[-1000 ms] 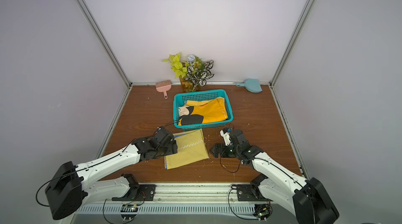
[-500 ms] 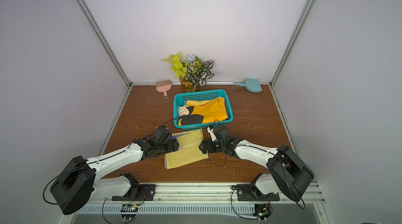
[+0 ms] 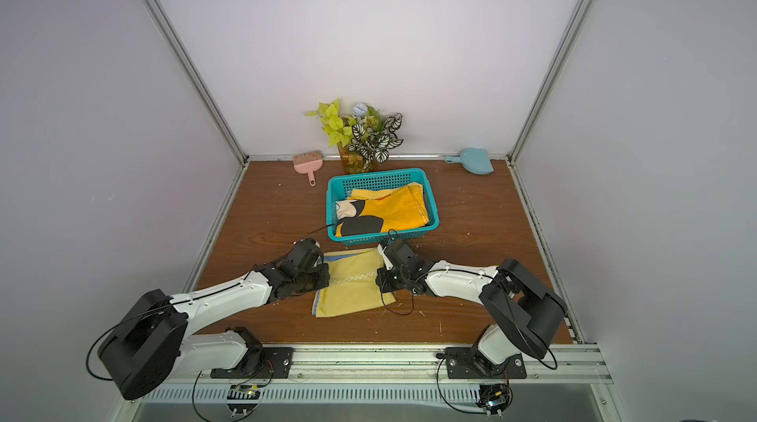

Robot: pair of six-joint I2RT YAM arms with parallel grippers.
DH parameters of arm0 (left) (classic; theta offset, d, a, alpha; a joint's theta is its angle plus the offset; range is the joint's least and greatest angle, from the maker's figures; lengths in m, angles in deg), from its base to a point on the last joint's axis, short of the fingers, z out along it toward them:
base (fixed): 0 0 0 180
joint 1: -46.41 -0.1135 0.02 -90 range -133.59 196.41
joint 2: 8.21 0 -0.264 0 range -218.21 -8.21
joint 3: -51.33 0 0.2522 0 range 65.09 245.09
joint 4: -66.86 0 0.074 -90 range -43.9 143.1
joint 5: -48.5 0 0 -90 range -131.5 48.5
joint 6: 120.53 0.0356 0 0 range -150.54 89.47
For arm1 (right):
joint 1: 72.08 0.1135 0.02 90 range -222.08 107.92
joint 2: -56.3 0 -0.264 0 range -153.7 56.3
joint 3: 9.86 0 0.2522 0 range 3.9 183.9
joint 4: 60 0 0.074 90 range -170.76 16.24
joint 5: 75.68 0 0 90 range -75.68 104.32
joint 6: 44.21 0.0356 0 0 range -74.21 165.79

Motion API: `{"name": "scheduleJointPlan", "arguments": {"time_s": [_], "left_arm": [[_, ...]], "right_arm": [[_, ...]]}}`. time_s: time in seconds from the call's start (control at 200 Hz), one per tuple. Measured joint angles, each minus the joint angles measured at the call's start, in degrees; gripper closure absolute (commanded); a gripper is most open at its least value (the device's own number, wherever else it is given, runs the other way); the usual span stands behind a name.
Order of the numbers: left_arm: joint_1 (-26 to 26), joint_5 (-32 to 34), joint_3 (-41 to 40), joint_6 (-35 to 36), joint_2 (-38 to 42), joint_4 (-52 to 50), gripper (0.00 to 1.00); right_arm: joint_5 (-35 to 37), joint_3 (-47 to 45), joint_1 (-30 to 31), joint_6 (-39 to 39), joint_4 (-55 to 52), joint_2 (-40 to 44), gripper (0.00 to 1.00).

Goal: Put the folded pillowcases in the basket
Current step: Pick up the item at the center of the board, then place the object.

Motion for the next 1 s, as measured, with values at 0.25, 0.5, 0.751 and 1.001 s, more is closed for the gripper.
{"name": "scheduleJointPlan", "arguments": {"time_s": [0.25,0.5,0.751,1.001], "left_arm": [[4.59,-1.81,0.52,-1.7,1.99,-2.36,1.0],[9.38,-6.27,11.89,-2.21,2.56,-6.84,1.0],[13.62,-10.78,29.75,1.53,-2.97,-10.71,1.0],[12.17,-4.17,43.65,8.22,-7.52,-15.85,1.0]], "right_arm": [[1.25,3.56,2.78,-0.17,-9.42,3.63,1.0],[1.46,13.79,3.98,0.02,-24.15,18.69,1.0],[2.62,29.2,3.96,-1.75,-34.82,20.22,1.0],[4.87,42.38,-1.79,-6.97,-40.09,15.1,1.0]]}}
